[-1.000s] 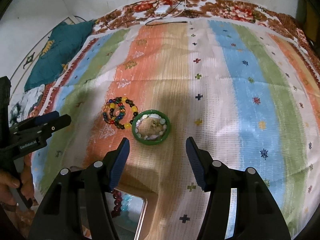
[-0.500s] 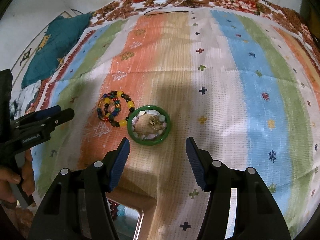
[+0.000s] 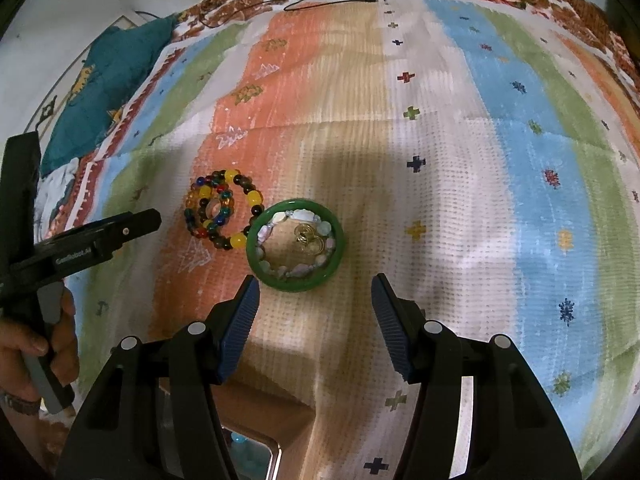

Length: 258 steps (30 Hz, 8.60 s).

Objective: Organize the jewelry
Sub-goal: 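Move both open grippers back toward the remaining bracelets and green bangle, then close left gripper on multicolour bead bracelet while right gripper grips green bangle rim, then lift the multicolour bracelet with left gripper while right gripper lifts the green bangle, then carry the multicolour bracelet and green bangle toward the silver tin, then open both grippers over the silver tin to drop bracelet and bangle, then move left gripper to yellow-black bracelet while right gripper approaches white bead bracelet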

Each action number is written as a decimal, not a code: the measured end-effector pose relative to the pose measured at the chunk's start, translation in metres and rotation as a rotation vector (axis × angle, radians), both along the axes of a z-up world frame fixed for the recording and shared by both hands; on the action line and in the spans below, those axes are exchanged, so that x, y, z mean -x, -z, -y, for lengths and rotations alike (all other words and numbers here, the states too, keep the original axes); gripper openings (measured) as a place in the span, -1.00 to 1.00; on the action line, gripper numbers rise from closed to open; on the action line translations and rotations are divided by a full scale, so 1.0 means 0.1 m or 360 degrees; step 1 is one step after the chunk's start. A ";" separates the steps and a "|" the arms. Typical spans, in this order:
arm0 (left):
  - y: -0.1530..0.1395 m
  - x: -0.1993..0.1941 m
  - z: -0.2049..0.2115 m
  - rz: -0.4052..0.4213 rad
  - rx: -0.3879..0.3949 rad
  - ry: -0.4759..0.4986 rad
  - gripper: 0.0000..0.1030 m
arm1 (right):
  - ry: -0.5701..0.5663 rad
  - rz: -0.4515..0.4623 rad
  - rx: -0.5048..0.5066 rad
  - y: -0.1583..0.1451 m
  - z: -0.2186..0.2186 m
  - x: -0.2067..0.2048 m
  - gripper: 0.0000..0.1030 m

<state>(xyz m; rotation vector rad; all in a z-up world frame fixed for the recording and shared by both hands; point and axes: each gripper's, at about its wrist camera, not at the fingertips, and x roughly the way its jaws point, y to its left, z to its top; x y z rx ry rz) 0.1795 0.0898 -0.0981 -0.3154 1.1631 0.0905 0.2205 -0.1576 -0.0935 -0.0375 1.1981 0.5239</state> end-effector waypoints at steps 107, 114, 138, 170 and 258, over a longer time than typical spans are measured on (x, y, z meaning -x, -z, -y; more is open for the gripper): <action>-0.06 -0.03 -0.06 0.0057 0.0068 0.0027 -0.82 | 0.0066 -0.0281 -0.0008 0.49 -0.13 -0.24 -0.39; -0.03 -0.03 -0.07 0.0043 0.0058 0.0016 -0.81 | 0.0105 -0.0290 0.0002 0.52 -0.05 -0.26 -0.63; -0.26 0.07 -0.02 0.0123 0.0092 0.0050 -0.82 | 0.0037 -0.0141 0.0039 0.25 -0.04 -0.19 -0.86; -0.79 0.52 0.33 0.0285 0.0071 0.0161 -0.82 | -0.0055 0.0231 0.0070 -0.50 -0.01 0.28 -0.85; -0.65 0.70 0.22 0.0222 0.0095 0.0056 0.25 | -0.0011 0.0086 0.0002 -0.36 0.19 0.48 0.25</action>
